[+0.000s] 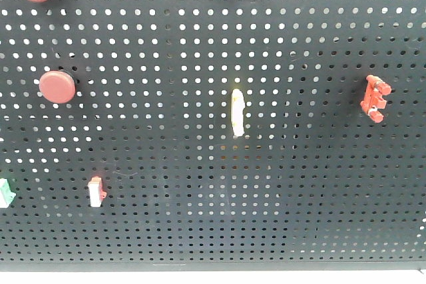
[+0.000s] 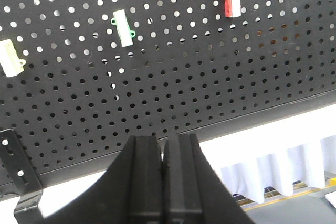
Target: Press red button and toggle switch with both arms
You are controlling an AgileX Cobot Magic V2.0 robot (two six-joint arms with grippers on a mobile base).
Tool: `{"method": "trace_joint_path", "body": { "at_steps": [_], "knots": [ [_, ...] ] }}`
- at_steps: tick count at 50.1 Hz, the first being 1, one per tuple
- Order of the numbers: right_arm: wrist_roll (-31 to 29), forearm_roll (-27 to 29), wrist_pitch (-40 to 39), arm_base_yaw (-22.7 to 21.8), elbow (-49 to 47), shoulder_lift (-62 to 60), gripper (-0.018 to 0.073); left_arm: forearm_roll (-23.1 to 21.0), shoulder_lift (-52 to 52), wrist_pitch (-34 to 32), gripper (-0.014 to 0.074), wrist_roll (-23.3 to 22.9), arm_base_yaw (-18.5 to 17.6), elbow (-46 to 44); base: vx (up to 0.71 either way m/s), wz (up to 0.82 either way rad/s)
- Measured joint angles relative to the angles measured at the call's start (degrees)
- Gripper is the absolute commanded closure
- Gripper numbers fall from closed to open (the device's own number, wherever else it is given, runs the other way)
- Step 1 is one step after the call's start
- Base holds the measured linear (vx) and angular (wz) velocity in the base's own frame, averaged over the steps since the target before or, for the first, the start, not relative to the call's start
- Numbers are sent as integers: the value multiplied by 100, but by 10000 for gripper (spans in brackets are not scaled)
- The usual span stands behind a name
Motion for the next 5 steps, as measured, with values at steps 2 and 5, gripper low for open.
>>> {"method": "trace_joint_path", "body": {
  "at_steps": [2,5],
  "knots": [
    [0,0,0,0,0,0,559,0,0,0,595,0,0,0,0,0],
    [0,0,0,0,0,0,559,0,0,0,595,0,0,0,0,0]
  ]
}}
